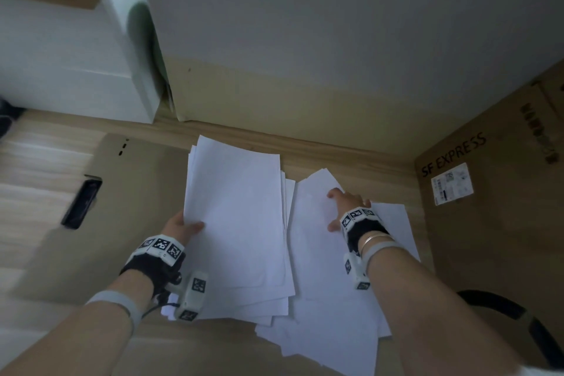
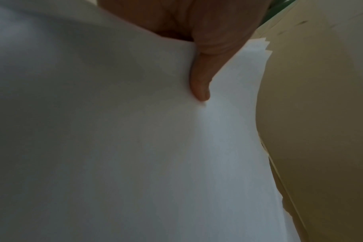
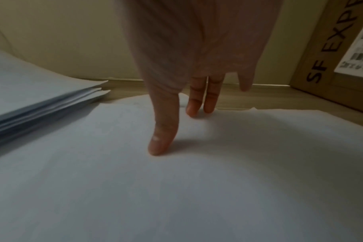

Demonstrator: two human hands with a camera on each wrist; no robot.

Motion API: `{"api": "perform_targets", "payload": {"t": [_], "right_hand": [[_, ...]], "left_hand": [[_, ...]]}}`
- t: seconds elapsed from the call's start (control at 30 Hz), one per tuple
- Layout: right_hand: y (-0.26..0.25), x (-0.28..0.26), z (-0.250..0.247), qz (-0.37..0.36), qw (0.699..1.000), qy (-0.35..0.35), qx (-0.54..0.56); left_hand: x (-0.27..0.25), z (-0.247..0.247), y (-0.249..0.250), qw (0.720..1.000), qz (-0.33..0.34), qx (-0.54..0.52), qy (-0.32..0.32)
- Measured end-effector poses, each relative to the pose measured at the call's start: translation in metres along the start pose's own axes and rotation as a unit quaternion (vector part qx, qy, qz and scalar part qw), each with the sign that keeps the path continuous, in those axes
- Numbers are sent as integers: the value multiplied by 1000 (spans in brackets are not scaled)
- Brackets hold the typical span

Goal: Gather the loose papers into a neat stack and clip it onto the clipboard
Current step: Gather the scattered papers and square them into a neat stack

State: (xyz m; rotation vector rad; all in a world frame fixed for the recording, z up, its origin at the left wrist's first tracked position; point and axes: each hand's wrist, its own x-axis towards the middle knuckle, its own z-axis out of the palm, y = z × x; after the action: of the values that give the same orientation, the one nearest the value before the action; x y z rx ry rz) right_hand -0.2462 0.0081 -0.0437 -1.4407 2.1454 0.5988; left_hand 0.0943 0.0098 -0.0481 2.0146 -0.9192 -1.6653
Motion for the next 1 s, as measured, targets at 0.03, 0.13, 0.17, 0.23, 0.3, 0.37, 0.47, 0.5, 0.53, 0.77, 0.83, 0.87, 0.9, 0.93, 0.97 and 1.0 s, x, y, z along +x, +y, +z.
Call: {"api": "perform_targets", "payload": {"t": [0.03, 0.13, 0.17, 0.23, 0.3, 0.37, 0.47, 0.5, 0.53, 0.77, 0.83, 0.87, 0.9, 0.93, 0.97, 1.0], "right_hand": [[1, -1, 0, 1, 1000, 7, 1], [6, -2, 0, 4, 1000, 19, -11], [6, -2, 1, 3, 1000, 20, -21], [5, -2, 1, 4, 999, 19, -45], [6, -4, 0, 6, 999, 10, -48], [12, -7, -6, 3, 1000, -6, 0], [26, -14, -19, -12, 999, -8, 52], [31, -17, -22, -8, 997, 4, 76], [36, -19, -25, -1, 993, 22, 113], [59, -50, -15, 136, 941, 52, 307], [61, -58, 1, 184, 934, 33, 304], [59, -63, 9, 202, 931, 26, 302], [57, -68, 17, 223, 930, 19, 293], [54, -73, 25, 240, 928, 19, 284], [51, -77, 34, 257, 927, 20, 273], [48, -82, 42, 275, 923, 13, 269]], "left_hand": [[1, 0, -1, 1000, -1, -2, -1], [1, 1, -1, 1000, 1, -9, 2], [1, 1, -1, 1000, 2, -14, 3], [0, 2, 0, 1000, 2, -19, 3], [-1, 2, 0, 1000, 3, -17, 3], [0, 2, -1, 1000, 2, -16, 3], [3, 1, -1, 1000, -3, -3, 0], [3, 1, -1, 1000, -6, 1, 1], [3, 1, -1, 1000, -10, 4, 1], [-1, -10, 5, 1000, -9, 26, -5], [-1, -13, 5, 1000, -5, 28, -5], [-2, -13, 5, 1000, -3, 29, -5], [-3, -14, 5, 999, -1, 32, -5], [-4, -15, 4, 999, 0, 34, -5], [-4, -15, 4, 999, 0, 34, -5], [-4, -15, 3, 999, 1, 33, -8]]}}
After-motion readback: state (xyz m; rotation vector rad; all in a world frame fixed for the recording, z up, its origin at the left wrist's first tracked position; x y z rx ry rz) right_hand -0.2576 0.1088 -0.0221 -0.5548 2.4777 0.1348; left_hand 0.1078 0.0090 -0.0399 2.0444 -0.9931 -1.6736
